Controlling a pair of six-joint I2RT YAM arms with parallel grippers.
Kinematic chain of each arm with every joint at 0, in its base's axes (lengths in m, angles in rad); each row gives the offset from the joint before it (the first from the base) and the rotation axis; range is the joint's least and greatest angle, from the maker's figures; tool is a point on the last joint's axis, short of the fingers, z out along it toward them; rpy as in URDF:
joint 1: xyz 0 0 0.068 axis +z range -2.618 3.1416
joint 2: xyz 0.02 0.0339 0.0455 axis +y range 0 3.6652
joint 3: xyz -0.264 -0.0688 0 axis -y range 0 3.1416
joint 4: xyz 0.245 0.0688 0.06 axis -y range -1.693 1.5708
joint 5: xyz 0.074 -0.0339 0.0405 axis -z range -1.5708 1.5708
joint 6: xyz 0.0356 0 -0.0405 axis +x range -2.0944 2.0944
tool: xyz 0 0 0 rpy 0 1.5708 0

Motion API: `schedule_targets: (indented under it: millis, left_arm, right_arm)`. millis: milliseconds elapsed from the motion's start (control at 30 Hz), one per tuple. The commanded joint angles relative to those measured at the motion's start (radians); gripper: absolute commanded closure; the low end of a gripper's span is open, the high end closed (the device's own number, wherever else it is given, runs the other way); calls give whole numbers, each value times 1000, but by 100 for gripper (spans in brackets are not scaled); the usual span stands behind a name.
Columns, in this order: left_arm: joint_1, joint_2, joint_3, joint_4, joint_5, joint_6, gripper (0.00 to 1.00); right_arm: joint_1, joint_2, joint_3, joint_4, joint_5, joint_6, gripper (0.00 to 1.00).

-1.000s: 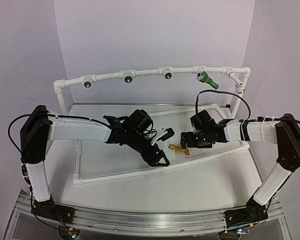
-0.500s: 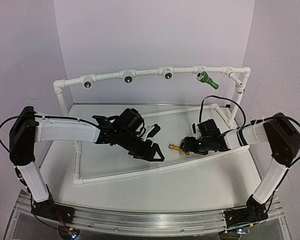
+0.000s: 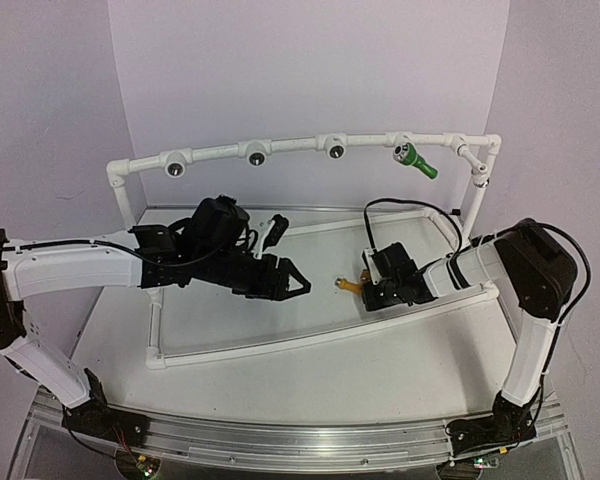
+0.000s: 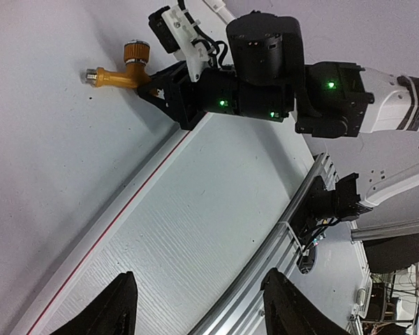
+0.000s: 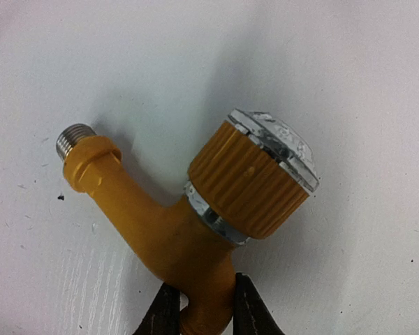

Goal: Install the water faucets
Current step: Pick up the water faucet from the center of the board, then pass from the right arm to the left

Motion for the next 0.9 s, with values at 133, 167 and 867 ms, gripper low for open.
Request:
schedule_targets:
  millis: [133,167,867]
  left_arm:
    - [8,-159,-134,244,-108,-111,38]
    - [9,-170,-154,281,-116,-130,34]
    - [33,-53,-141,462,53,-271,25]
  right_arm:
    - [57,-207,-129,73,-67,-33,100]
    - [68,-243,-143,78,-105,-32,100]
    - [362,-587,-130,38,-169,62,100]
